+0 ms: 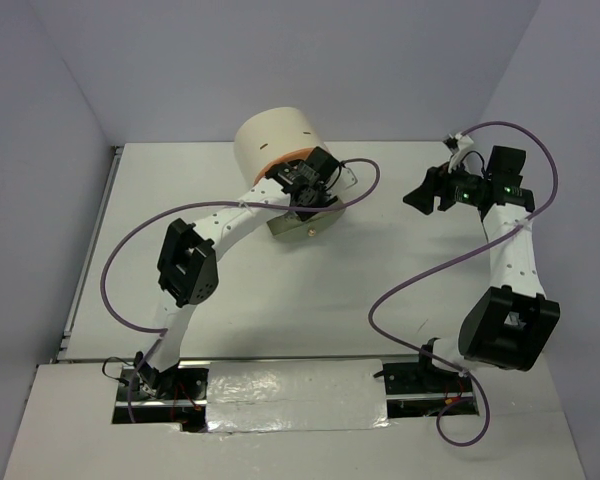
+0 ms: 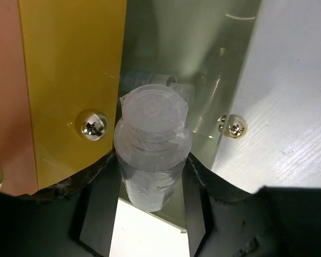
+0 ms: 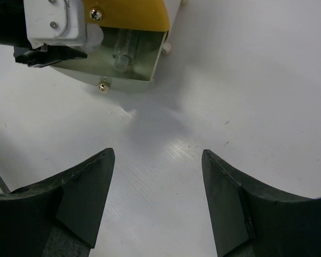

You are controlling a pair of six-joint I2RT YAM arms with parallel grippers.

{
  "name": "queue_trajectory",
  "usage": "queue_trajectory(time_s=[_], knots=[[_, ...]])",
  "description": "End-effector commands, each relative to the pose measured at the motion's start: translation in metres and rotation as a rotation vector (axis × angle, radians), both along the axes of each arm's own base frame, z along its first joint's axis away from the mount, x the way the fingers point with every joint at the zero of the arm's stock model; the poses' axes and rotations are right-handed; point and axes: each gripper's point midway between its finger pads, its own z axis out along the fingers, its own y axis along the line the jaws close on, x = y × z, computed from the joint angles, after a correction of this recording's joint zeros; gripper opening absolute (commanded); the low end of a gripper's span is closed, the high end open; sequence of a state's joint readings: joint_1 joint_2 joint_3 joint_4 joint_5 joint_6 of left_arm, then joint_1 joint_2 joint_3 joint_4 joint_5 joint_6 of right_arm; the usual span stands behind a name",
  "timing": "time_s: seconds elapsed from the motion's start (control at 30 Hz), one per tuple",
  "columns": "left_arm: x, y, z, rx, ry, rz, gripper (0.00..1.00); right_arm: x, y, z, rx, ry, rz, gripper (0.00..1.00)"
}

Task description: Organize the makeup

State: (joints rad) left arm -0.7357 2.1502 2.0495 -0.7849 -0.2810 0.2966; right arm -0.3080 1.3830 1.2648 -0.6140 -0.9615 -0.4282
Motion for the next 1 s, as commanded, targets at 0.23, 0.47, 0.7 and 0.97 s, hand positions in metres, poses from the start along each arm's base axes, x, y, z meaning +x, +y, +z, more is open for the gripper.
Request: queue_trajectory(time_s=[0.23, 0.47, 0.7, 0.97], knots=[[0.006, -0.004, 0.018, -0.051, -0.045, 0.018, 0.75, 0.001, 0.015, 0.006, -0.078, -0.071, 0.088, 0.74], [0.001, -0.007, 0.035, -0.129, -0.053, 0.043, 0.64, -0.013, 0.052, 0.001, -0.174, -0.146, 0.271, 0.72], [-0.011, 0.005, 0.109, -0.372, -0.126, 0.111, 0.0, -0.06, 0.122, -0.037, -0.426, -0.409, 0.703, 0.25], [-0.053, 0.072, 0.168, -0.704, -0.197, 0.265, 0.0, -0.049, 0.158, -0.075, -0.626, -0.486, 0.867, 0.14]])
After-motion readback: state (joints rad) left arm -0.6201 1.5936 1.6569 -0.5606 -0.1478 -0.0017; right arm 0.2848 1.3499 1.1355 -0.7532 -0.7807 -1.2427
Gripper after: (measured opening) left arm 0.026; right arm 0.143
